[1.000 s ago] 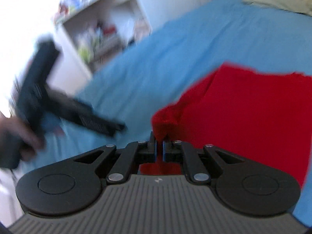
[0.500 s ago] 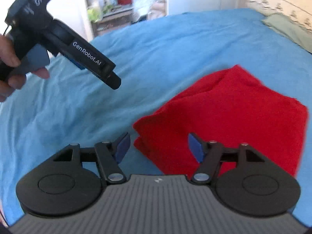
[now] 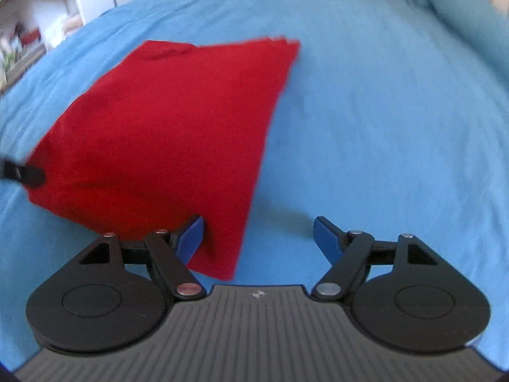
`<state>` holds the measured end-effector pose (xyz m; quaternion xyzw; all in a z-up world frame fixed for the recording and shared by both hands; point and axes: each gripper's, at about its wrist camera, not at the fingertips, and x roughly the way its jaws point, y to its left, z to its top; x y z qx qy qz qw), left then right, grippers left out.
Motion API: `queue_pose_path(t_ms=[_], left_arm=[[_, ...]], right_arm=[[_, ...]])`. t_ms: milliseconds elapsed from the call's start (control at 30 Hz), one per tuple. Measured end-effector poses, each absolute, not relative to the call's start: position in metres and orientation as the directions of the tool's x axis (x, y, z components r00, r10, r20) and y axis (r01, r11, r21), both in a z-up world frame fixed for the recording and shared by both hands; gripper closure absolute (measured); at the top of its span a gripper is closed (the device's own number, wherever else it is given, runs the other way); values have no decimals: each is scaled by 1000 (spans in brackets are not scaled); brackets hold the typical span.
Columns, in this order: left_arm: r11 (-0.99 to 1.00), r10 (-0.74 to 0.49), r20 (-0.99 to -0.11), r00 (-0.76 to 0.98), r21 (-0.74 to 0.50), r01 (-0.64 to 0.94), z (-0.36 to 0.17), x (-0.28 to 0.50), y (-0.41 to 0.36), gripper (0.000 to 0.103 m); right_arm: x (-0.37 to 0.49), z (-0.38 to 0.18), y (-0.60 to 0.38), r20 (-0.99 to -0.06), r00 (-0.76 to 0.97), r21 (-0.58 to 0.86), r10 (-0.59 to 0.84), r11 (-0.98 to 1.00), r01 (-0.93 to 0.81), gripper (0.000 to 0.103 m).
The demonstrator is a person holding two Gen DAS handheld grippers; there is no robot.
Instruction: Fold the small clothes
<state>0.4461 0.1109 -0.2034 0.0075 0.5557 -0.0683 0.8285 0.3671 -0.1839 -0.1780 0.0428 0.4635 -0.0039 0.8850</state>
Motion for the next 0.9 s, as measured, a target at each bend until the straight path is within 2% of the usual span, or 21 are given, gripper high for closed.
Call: queue_pose_path(t_ms=[200,367,500,567,633,700,767,900], left_arm=[[986,-125,-921,369,-75,146,-187,451,112,6],[954,-276,-850,448,-184,239,-148,483,107,2],[923,-372,-820,434,-279,264,-154,522,106,2],[904,-420,-816,396,-339,261,-168,538,106,4],[892,-445,-825,348,-376,250,-183,550,106,15],[883,-463,-830,309,-402,243,-193,554,102,21],[879,-469,-827,310,-406,248,-196,551,99,22],[878,-474,-819,323,-409,250,-197,551,98,24]], right_arm=[[370,-173,-195,-830,550,125,97,992,13,10],[385,-134,-216,-805,574,188,151,982,5,7],[423,-123,-234,-801,548,289,241,957,0,6],[439,-127,-242,-811,538,304,229,951,54,6],[452,-136,-250,-804,536,359,256,929,94,6],[461,-146,-258,-788,534,431,305,894,126,8],[466,-156,-260,-777,527,482,345,864,146,9],[471,-175,-258,-765,487,550,422,821,153,23]])
